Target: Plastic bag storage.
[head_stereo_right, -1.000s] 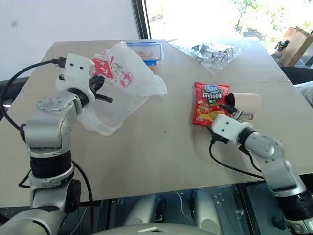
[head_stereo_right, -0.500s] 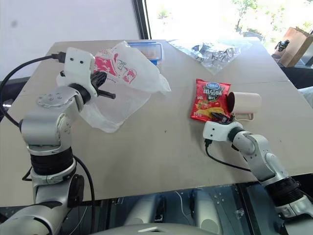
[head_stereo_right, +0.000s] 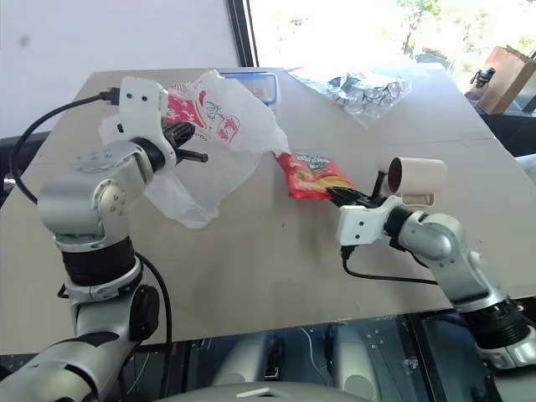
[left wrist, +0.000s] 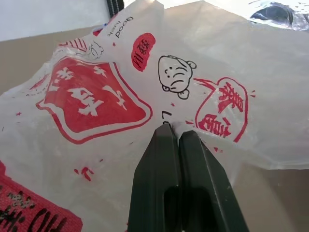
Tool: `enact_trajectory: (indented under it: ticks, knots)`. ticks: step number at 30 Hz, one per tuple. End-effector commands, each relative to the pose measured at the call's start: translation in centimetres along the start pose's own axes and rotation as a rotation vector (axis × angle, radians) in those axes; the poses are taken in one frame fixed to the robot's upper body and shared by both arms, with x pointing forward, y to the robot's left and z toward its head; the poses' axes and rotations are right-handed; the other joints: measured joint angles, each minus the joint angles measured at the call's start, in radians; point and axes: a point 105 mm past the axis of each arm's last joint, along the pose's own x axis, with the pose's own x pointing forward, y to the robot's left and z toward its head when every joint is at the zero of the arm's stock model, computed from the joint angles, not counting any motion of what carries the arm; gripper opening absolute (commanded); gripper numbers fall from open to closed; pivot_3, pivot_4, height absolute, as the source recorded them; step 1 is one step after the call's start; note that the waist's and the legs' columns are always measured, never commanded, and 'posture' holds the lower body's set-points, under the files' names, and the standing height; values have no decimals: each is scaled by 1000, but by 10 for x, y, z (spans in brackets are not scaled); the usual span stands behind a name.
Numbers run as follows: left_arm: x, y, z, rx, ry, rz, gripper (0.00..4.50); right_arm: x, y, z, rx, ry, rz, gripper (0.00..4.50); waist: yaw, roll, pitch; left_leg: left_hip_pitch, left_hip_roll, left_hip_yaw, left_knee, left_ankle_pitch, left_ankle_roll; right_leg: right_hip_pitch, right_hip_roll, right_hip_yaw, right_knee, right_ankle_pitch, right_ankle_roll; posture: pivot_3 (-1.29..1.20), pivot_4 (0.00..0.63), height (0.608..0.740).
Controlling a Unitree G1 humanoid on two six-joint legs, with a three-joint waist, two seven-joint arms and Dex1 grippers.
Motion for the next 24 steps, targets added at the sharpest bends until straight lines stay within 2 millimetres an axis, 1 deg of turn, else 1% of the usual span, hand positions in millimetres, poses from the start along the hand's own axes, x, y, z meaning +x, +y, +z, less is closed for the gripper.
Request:
enact_trajectory:
  ticks: [1,4,8,11,13,15,18,21,24]
  knots:
    - [0,3,22,-18,-59,2,0,-10,-13,34,-48,-124,29,28,-1,0,0,0,0,0,0,0,0,0,0,0,0,0,0,0,150,740]
    - [1,5,30,-33,-79,-8,0,-7,-21,42,-52,-159,14,28,-2,0,0,0,0,0,0,0,0,0,0,0,0,0,0,0,150,740]
    - [-5,6,43,-57,-104,-57,0,11,-42,48,-82,-202,-78,28,-12,0,0,1,1,1,1,0,0,0,0,1,1,0,0,0,150,740]
    - [-9,2,48,-132,-92,-136,0,26,-51,49,-114,-226,-131,28,-15,0,0,1,1,1,1,0,0,0,1,0,1,0,0,0,150,740]
    - [-13,-4,54,-217,-84,-212,0,38,-55,51,-137,-251,-159,28,-15,0,0,0,0,0,1,0,0,0,0,0,1,0,0,0,150,740]
    - [-19,-11,55,-243,-50,-292,0,47,-60,53,-162,-274,-184,28,-16,0,0,0,0,0,1,0,0,0,0,0,1,0,0,0,150,740]
    - [-25,-6,56,-253,-32,-308,0,54,-71,53,-193,-282,-223,28,-22,0,0,0,0,0,1,0,0,-1,0,-1,1,0,0,0,150,740]
    - [-25,-2,54,-318,-10,-328,0,53,-93,49,-238,-261,-312,28,-26,0,0,0,0,-1,0,0,-1,-1,-1,-1,2,0,0,0,150,740]
    - [-22,-2,49,-350,15,-355,0,56,-111,51,-286,-258,-384,28,-28,0,1,0,0,-1,0,0,-1,-1,-1,-1,2,0,0,0,150,740]
